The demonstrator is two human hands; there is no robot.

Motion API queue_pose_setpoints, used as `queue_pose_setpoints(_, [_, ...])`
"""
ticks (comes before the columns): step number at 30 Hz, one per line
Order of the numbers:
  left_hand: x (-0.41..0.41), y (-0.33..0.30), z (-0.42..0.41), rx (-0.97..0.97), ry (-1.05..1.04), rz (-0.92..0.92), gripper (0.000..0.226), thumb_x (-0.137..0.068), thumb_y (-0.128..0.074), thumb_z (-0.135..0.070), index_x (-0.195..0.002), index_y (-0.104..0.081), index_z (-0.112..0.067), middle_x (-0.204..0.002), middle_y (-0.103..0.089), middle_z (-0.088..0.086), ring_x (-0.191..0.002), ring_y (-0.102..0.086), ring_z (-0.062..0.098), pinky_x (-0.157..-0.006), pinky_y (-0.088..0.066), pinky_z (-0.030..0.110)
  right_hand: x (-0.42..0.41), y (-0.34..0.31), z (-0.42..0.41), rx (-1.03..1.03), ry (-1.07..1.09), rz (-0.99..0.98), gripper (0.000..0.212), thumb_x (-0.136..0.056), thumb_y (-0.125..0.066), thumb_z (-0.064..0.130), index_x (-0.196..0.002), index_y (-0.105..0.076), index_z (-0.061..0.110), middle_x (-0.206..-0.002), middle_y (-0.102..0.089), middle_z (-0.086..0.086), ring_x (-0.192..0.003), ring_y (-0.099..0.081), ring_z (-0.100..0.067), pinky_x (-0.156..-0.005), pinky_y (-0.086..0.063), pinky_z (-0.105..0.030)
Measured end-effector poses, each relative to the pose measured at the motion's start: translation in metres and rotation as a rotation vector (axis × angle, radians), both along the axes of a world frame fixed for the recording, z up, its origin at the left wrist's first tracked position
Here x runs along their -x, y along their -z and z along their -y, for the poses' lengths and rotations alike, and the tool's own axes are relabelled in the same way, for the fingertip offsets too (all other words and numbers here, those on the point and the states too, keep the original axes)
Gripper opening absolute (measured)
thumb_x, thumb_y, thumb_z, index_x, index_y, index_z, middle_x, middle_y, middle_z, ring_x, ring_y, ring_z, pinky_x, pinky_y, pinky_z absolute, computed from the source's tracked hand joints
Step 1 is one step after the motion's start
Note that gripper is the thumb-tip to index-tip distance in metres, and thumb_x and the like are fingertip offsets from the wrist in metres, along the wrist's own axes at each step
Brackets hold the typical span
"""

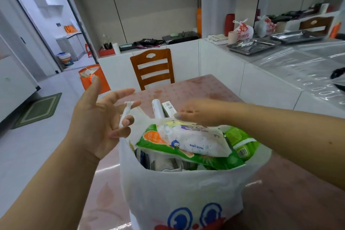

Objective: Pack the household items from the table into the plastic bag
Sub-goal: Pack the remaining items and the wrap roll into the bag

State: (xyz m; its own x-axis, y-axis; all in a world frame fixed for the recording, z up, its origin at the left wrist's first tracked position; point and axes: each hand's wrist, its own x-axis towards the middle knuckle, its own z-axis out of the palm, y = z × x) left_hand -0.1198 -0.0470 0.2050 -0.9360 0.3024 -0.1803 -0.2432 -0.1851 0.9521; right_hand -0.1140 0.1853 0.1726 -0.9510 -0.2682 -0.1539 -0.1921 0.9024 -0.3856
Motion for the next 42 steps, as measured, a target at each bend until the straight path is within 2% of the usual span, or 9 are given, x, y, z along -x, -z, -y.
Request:
queue_pose_setpoints(3, [0.001, 0.002, 0.002, -0.005, -0.005, -0.001, 0.075, -0.083, -0.029, -0.076, -0.115, -0.065, -0.018, -0.112, -0.071, 0.014, -0.051, -0.042, 0.012, -0.038, -0.027, 0.014, -0.010, -0.029, -0.030, -0.445, 0.190, -0.045, 0.043, -0.096, -0.039, 0.054, -0.111, -0.055, 0.016, -0.103, -0.059, 0.003, -0.086, -0.051, -0.019, -0.076, -0.041, -0.030])
queue_pose_setpoints(5, [0.001, 0.002, 0.002, -0.008, -0.013, -0.002, 0.076, -0.083, -0.029, -0.076, -0.116, -0.064, -0.017, -0.113, -0.071, 0.016, -0.051, -0.041, 0.011, -0.037, -0.026, 0.014, -0.016, -0.029, -0.051, -0.728, 0.309, 0.263, 0.047, -0.095, -0.046, 0.051, -0.118, -0.056, 0.011, -0.099, -0.065, -0.002, -0.082, -0.055, -0.019, -0.081, -0.043, -0.031])
queue_pose_setpoints(7, [0.001, 0.001, 0.000, -0.009, -0.015, -0.002, 0.076, -0.083, -0.029, -0.076, -0.117, -0.063, -0.017, -0.117, -0.069, 0.016, -0.050, -0.042, 0.011, -0.037, -0.026, 0.015, -0.016, -0.019, -0.067, -0.750, 0.345, 0.443, 0.037, -0.095, -0.053, 0.037, -0.099, -0.061, 0.001, -0.065, -0.064, -0.003, -0.061, -0.057, -0.018, -0.077, -0.052, -0.035])
queue_pose_setpoints(9, [-0.001, 0.000, -0.001, -0.003, -0.023, -0.010, 0.076, -0.083, -0.028, -0.076, -0.117, -0.062, -0.018, -0.119, -0.068, 0.016, -0.048, -0.044, 0.010, -0.037, -0.026, 0.014, -0.011, -0.010, -0.077, -0.464, 0.442, 0.385, 0.022, -0.095, -0.055, 0.018, -0.104, -0.062, -0.001, -0.056, -0.060, -0.005, -0.051, -0.058, -0.019, -0.059, -0.057, -0.031])
queue_pose_setpoints(14, [-0.008, -0.006, -0.007, -0.015, -0.087, -0.105, 0.071, -0.087, -0.024, -0.072, -0.118, -0.062, -0.020, -0.123, -0.065, 0.016, -0.048, -0.044, 0.010, -0.036, -0.030, 0.014, -0.008, -0.038, -0.062, 0.869, 0.728, 0.232, 0.021, -0.094, -0.040, -0.005, -0.083, -0.051, 0.009, -0.053, -0.042, -0.006, -0.033, -0.033, -0.009, -0.031, -0.033, -0.015])
queue_pose_setpoints(20, [-0.010, -0.034, 0.004, -0.090, -0.144, -0.283, 0.071, -0.089, -0.021, -0.069, -0.118, -0.060, -0.017, -0.122, -0.063, 0.020, -0.043, -0.041, 0.007, -0.034, -0.030, 0.014, -0.032, -0.096, -0.040, 1.216, 0.681, 0.063, 0.014, -0.092, -0.044, -0.001, -0.103, -0.050, 0.006, -0.080, -0.047, -0.011, -0.041, -0.039, -0.006, -0.032, -0.033, -0.013])
queue_pose_setpoints(27, [-0.011, -0.003, 0.003, 0.106, -0.081, -0.095, 0.066, -0.089, -0.032, -0.068, -0.114, -0.058, -0.013, -0.106, -0.070, 0.023, -0.053, -0.055, 0.025, -0.049, -0.049, 0.029, -0.029, -0.042, -0.028, 0.811, 0.622, 0.369, 0.031, -0.095, -0.052, 0.021, -0.121, -0.043, 0.006, -0.088, -0.054, -0.021, -0.045, -0.065, -0.024, -0.040, -0.050, -0.024])
queue_pose_setpoints(36, [0.018, -0.008, 0.004, 0.400, -0.101, -0.070, 0.059, -0.090, -0.030, -0.067, -0.109, -0.058, -0.019, -0.090, -0.071, 0.027, -0.075, -0.069, 0.039, -0.078, -0.057, 0.047, -0.008, -0.065, -0.039, 0.194, 0.480, 0.238, 0.060, -0.093, -0.046, 0.055, -0.132, -0.045, 0.009, -0.090, -0.069, -0.017, -0.068, -0.069, -0.026, -0.065, -0.058, -0.033])
queue_pose_setpoints(42, [0.070, -0.001, 0.016, 0.647, -0.253, -0.122, 0.063, -0.092, -0.026, -0.066, -0.097, -0.060, -0.014, -0.069, -0.052, 0.014, -0.057, -0.047, 0.023, -0.055, -0.043, 0.030, 0.047, -0.062, -0.075, 0.155, 0.558, 0.159, 0.050, -0.095, -0.041, 0.053, -0.109, -0.058, 0.008, -0.080, -0.055, -0.009, -0.060, -0.047, -0.019, -0.051, -0.037, -0.025])
